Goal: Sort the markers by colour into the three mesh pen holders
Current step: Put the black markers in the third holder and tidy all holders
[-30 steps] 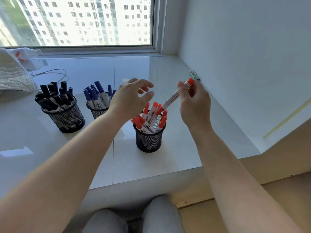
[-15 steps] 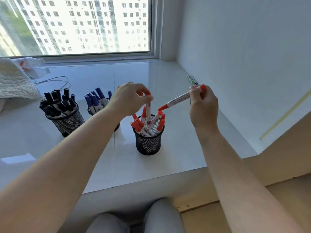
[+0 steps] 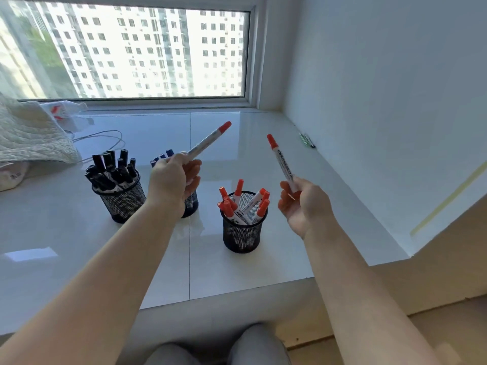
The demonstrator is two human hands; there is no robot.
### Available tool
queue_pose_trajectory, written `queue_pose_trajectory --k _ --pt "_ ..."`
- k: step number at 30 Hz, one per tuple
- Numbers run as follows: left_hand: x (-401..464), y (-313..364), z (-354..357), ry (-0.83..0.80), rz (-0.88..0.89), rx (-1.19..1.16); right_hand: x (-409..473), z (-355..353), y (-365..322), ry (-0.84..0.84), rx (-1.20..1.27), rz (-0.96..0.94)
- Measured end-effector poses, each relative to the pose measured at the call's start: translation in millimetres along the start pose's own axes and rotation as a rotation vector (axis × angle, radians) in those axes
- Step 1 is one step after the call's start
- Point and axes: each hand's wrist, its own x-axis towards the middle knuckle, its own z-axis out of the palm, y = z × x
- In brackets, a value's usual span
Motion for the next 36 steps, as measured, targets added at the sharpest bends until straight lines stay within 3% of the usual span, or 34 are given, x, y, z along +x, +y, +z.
queue_pose_trajectory --k 6,9,11,14,18,23,26,36 --pt "-9.9 -0.4 3.2 -0.290 -0.239 -0.227 -6.0 2.5 -3.3 -0.189 0.125 0.005" --pt "-14.2 3.2 5.6 -0.448 -0.290 -0.256 -10.6 5.3 -1.2 -0.207 -0.103 -0.158" --pt "-17.0 6.4 8.5 -0.486 -0.289 -0.241 -14.2 10.1 -0.2 -0.185 -0.284 -0.297" --pt "-20.6 9.3 13.0 -0.509 -0.281 -0.219 -20.4 17.6 2.2 -0.184 -0.394 -0.362" --pt "-23.7 5.8 16.5 -0.471 -0.161 -0.093 -20.6 16.6 17.2 -0.117 -0.715 -0.478" --pt "-26.4 -7.0 8.7 -0.346 0.076 0.195 -22.2 10.3 35.0 -0.139 -0.952 -0.731" --pt "-27.7 -12.3 3.1 -0.328 0.120 0.241 -23.6 7.3 38.1 -0.107 -1.099 -0.828" --pt "-27.2 -11.3 -2.6 -0.246 0.181 0.336 -21.8 6.5 43.5 -0.017 -1.124 -0.906"
